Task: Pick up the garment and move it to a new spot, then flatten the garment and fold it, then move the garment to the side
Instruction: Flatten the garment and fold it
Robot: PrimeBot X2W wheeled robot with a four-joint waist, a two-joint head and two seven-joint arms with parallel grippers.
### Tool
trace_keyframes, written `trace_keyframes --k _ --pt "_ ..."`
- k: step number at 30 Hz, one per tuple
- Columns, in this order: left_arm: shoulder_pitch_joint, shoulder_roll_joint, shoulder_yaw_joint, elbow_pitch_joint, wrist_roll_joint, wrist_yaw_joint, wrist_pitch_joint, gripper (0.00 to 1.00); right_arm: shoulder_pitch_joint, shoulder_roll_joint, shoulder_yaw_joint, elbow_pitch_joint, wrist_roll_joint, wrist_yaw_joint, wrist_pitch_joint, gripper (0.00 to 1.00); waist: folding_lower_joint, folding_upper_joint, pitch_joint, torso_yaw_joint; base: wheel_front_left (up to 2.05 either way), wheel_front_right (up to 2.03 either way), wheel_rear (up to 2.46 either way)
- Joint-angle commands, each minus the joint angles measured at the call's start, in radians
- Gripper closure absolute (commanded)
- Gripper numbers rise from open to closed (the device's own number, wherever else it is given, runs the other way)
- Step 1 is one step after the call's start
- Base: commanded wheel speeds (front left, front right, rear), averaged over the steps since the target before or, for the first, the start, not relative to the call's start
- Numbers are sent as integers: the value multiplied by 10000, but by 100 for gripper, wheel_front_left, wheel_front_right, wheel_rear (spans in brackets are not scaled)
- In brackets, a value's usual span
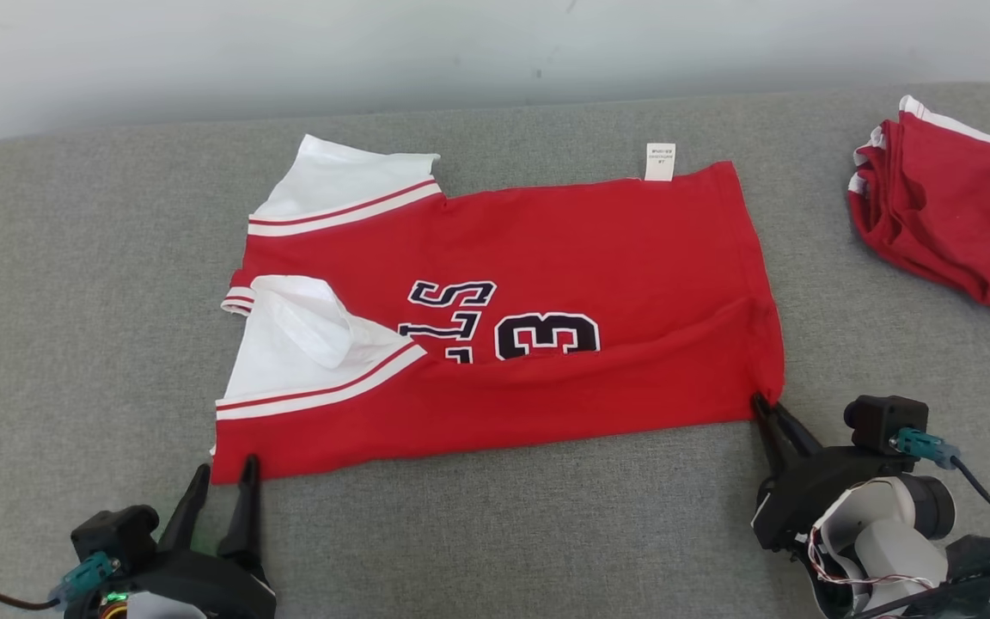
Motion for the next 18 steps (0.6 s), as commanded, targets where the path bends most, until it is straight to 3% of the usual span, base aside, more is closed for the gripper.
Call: trace_keyframes --k 1,2,9,18 --pt "13 0 63 217 21 7 45 92 -80 51 47 82 -8 4 -60 100 0 0 13 16 0 0 0" --pt "-15 -32 68 297 42 -12 45 100 -106 59 67 136 20 4 -88 100 0 0 15 23 0 0 0" --pt "276 -182 253 -247 111 -68 34 100 76 -95 181 182 356 4 -389 100 0 0 -282 62 0 0 0" --pt "1551 -273 566 -1667 66 -73 31 100 1284 -579 265 -940 1105 4 -222 100 0 0 -1174 224 0 0 0"
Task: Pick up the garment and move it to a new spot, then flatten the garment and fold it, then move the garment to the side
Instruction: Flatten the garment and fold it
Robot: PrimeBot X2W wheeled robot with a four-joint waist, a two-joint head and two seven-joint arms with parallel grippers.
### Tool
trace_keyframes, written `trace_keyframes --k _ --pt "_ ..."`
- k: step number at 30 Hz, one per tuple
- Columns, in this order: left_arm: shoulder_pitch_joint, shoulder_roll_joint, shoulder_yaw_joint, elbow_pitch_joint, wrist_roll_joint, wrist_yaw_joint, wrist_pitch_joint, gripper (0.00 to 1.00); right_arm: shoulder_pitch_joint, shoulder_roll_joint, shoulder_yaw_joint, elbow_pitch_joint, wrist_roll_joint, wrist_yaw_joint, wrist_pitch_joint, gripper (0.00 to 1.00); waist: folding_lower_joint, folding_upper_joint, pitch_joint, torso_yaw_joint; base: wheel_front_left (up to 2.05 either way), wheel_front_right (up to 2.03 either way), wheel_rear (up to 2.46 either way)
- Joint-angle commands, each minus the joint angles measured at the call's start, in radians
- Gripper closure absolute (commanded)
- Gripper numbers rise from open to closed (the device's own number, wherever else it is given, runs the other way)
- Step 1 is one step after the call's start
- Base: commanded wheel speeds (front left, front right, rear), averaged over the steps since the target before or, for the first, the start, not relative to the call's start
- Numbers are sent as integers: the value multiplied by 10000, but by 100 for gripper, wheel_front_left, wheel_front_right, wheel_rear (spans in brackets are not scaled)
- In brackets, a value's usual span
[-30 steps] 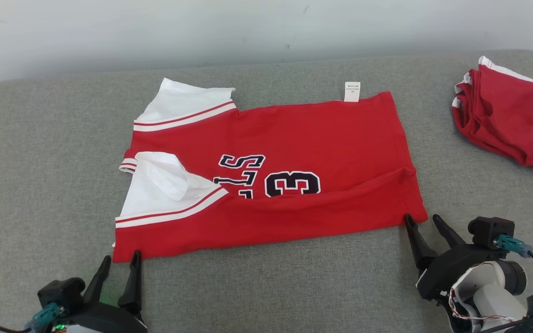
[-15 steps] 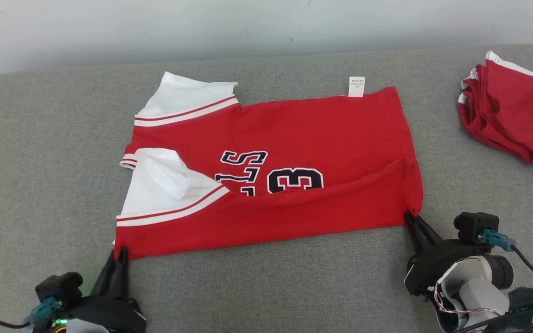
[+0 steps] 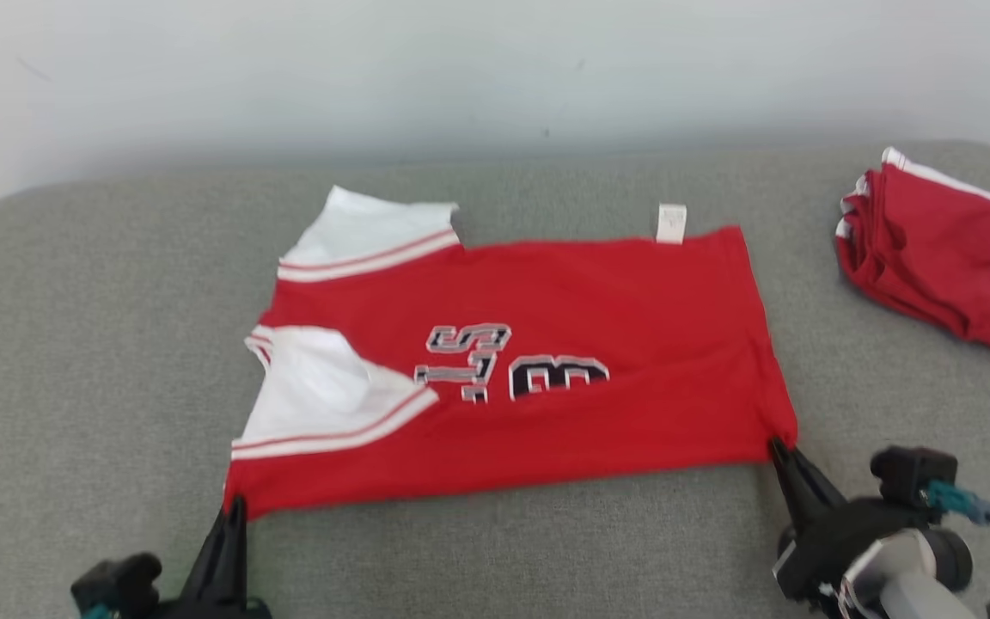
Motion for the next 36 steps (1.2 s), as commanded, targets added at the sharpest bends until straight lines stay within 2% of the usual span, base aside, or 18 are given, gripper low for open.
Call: trace_keyframes --k 1,4,10,18,23,24,25,26,27,28,36 --pt "422 31 77 -154 -14 14 14 100 381 -201 12 -228 106 4 90 100 0 0 -387 106 0 0 0" --pt "985 11 307 -600 -105 13 12 100 985 -428 67 -853 219 4 420 100 0 0 -616 112 0 0 0" --pt "2104 -85 629 -1282 -280 111 -6 100 2260 -644 -553 -1818 338 -2 969 100 0 0 -914 138 0 0 0" --pt "2868 -172 581 -1583 -516 226 -6 100 3231 -480 -998 -2650 174 -2 1752 100 0 0 -990 168 0 0 0" --pt "2885 -194 412 -1391 -663 295 -6 100 3503 -177 -1189 -2728 -2 -2 2066 100 0 0 -994 244 0 0 0" --pt "2856 -193 394 -1320 -679 299 -6 100 3550 -89 -1241 -2712 66 -2 2093 91 0 0 -999 260 0 0 0" --pt "2841 -195 363 -1263 -684 315 -6 100 3566 -49 -1291 -2707 68 -2 2124 72 0 0 -1002 271 0 0 0" --pt "2829 -200 329 -1228 -694 328 -7 51 3564 -29 -1341 -2712 35 -2 2124 19 0 0 -1002 278 0 0 0" --pt "2820 -200 311 -1207 -706 329 -7 16 3581 8 -1416 -2724 6 -2 2076 0 0 0 -1002 281 0 0 0" --pt "2814 -202 288 -1205 -717 326 -7 0 3609 62 -1471 -2750 9 -2 2019 0 0 0 -1001 283 0 0 0" --pt "3023 -210 344 -2477 -688 508 -7 0 3667 162 -2050 -3732 -466 -1 1366 0 0 0 -937 325 0 0 0"
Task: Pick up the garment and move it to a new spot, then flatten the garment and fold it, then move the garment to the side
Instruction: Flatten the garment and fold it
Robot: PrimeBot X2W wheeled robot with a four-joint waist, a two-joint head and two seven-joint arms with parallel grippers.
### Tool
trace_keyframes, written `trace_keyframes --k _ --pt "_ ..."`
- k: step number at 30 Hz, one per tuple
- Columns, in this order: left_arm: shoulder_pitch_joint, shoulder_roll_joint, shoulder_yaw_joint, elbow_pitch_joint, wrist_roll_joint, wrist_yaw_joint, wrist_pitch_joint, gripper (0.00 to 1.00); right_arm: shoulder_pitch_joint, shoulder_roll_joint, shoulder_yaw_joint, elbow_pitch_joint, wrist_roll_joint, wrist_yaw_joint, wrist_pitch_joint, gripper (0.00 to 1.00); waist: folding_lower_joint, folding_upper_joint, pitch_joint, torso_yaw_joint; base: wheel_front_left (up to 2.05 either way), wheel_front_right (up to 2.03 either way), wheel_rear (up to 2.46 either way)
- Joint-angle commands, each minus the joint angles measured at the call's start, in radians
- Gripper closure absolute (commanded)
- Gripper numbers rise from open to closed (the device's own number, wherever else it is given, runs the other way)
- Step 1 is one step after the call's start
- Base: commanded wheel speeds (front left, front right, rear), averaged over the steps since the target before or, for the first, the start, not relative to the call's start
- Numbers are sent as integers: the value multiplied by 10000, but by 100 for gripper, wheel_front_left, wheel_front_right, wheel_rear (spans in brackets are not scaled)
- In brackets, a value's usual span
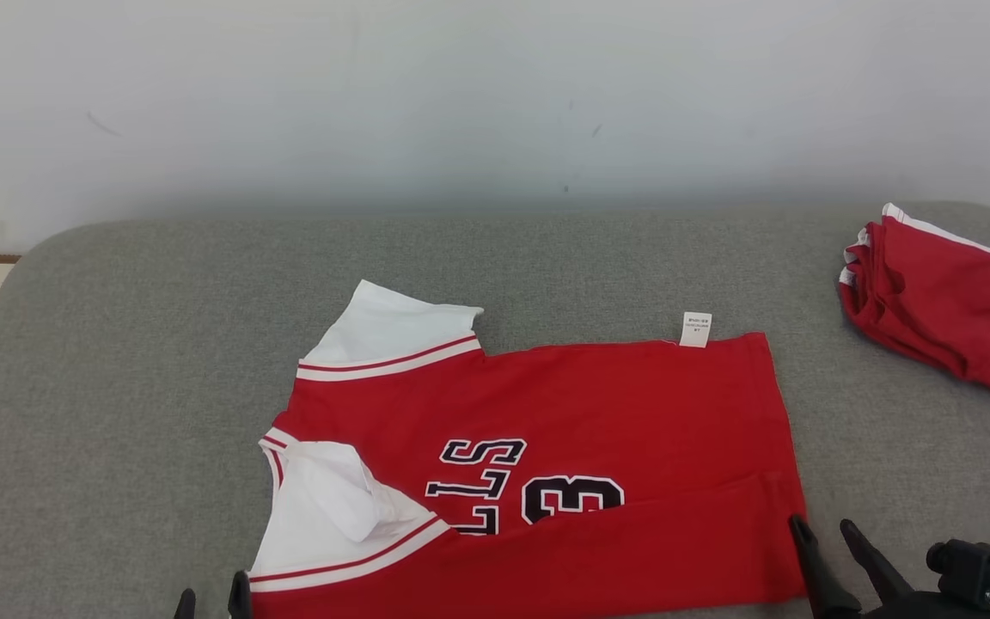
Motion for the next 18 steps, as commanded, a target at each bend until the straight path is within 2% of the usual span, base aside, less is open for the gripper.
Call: trace_keyframes --k 1,8,13,18 --pt "235 12 24 -279 161 74 -32 0 16 33 -55 -227 -258 -7 -202 0 1 1 34 19 0 0 0" --pt "341 22 158 -1660 1789 692 -32 0 1 400 -110 -772 -1114 -7 -1139 0 1 1 10 188 0 0 0" --pt "415 12 242 -2024 2119 1131 -32 0 20 711 -245 -658 -1813 -7 -1663 0 1 1 -31 212 0 0 0" --pt "380 15 178 -2139 2304 1194 -32 0 115 1053 -417 -482 -2277 -7 -1818 0 1 1 -70 190 0 0 0"
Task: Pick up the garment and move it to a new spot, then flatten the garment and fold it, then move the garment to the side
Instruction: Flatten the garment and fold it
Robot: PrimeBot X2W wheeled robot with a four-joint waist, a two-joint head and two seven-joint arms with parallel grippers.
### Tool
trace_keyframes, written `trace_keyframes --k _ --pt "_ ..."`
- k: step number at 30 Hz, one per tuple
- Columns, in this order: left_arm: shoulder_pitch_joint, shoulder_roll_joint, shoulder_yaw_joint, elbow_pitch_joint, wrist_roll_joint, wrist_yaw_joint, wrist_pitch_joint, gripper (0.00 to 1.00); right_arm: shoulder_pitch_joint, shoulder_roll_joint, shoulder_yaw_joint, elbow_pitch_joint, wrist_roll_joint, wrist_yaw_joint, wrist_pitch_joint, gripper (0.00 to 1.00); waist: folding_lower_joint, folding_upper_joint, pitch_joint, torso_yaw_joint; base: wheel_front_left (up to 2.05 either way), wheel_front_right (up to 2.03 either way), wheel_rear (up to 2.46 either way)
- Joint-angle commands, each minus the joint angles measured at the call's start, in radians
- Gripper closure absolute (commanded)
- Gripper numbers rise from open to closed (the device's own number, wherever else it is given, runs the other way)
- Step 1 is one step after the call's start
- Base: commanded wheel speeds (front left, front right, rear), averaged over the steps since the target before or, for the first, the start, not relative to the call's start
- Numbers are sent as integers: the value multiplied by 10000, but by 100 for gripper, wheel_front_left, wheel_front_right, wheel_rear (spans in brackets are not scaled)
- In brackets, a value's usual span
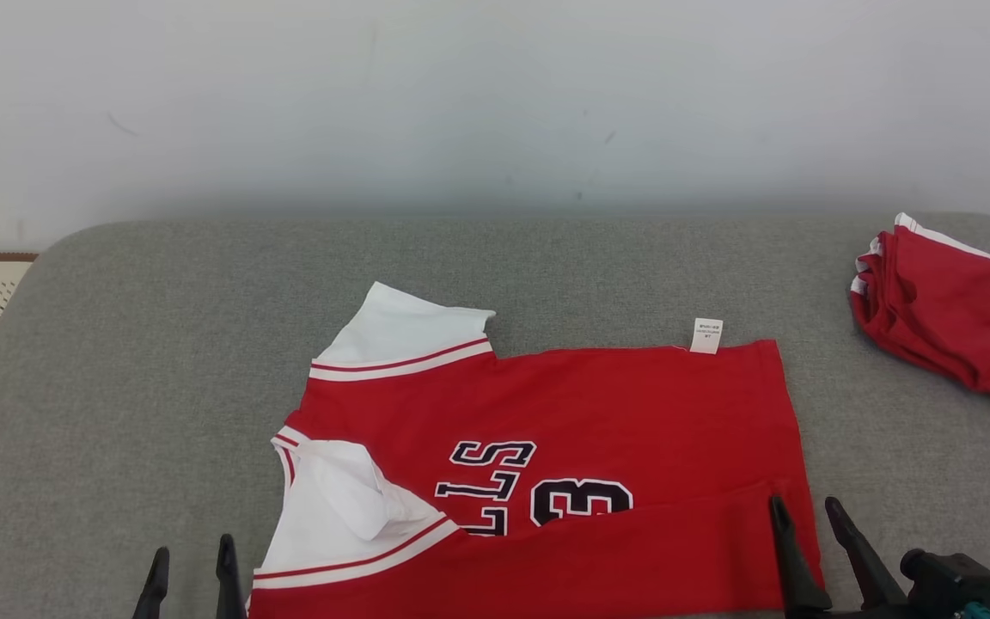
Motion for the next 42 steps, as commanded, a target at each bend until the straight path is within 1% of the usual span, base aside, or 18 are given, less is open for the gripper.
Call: trace_keyframes --k 1,3,4,6,8,11,13,14,15,16,18,20,23,28,35,37,42 --pt "47 9 -57 -31 158 -20 -32 0 78 72 -60 57 -104 -7 -70 0 0 0 -2 -33 0 0 0" --pt "-180 12 -31 114 246 -173 -32 0 9 117 -49 76 -162 -7 -45 0 0 0 33 -79 0 0 0" --pt "-180 12 -31 114 246 -173 -32 0 9 117 -49 76 -162 -7 -45 0 0 0 33 -79 0 0 0" --pt "-493 32 23 333 164 -367 -32 0 -126 127 -35 77 -191 -7 7 0 0 0 85 -151 0 0 0" --pt "-874 139 -33 530 303 -531 -32 0 -243 134 2 82 -250 -7 45 0 0 0 152 -242 0 0 0" --pt "-1603 449 -230 899 439 -858 8 0 -436 195 137 79 -314 -7 80 0 0 0 304 -429 0 0 0" --pt "-2215 588 -353 1175 301 -1073 188 0 -624 225 211 90 -355 -7 92 0 0 0 457 -582 0 0 0" --pt "-2523 792 -406 1342 295 -1180 332 0 -716 242 301 84 -366 -7 97 0 0 0 568 -690 0 0 0" --pt "-2869 947 -440 1503 245 -1260 420 0 -828 247 363 105 -368 -7 94 0 0 0 675 -790 0 0 0" --pt "-3189 980 -431 1681 16 -1339 559 0 -957 254 466 117 -363 -7 87 0 0 0 802 -909 0 0 0" --pt "-3781 1285 -515 1940 12 -1425 838 0 -1255 244 639 175 -359 -7 52 0 0 0 1080 -1182 0 0 0" --pt "-4383 1466 -535 2196 -252 -1489 1142 0 -1551 276 749 254 -353 -7 -11 0 0 0 1376 -1433 0 0 0" --pt "-5254 1882 -670 2561 -421 -1545 1460 0 -2010 285 924 430 -257 -7 -153 0 0 0 1788 -1790 0 0 0" --pt "-6546 2546 -974 3239 -540 -1592 2037 0 -2718 419 1280 764 -124 -7 -387 0 0 0 2401 -2343 0 0 0" --pt "-8059 3130 -1476 4488 -1016 -1601 2665 0 -3545 608 1732 1253 51 -5 -637 0 0 0 2976 -2892 0 0 0" --pt "-8382 3319 -1683 4861 -1137 -1603 2814 0 -3749 644 1845 1366 103 -5 -677 0 0 0 3105 -3039 0 0 0" --pt "-8979 3587 -2120 5628 -1447 -1604 3072 0 -4160 663 2032 1545 221 -5 -714 0 0 0 3359 -3302 0 0 0"
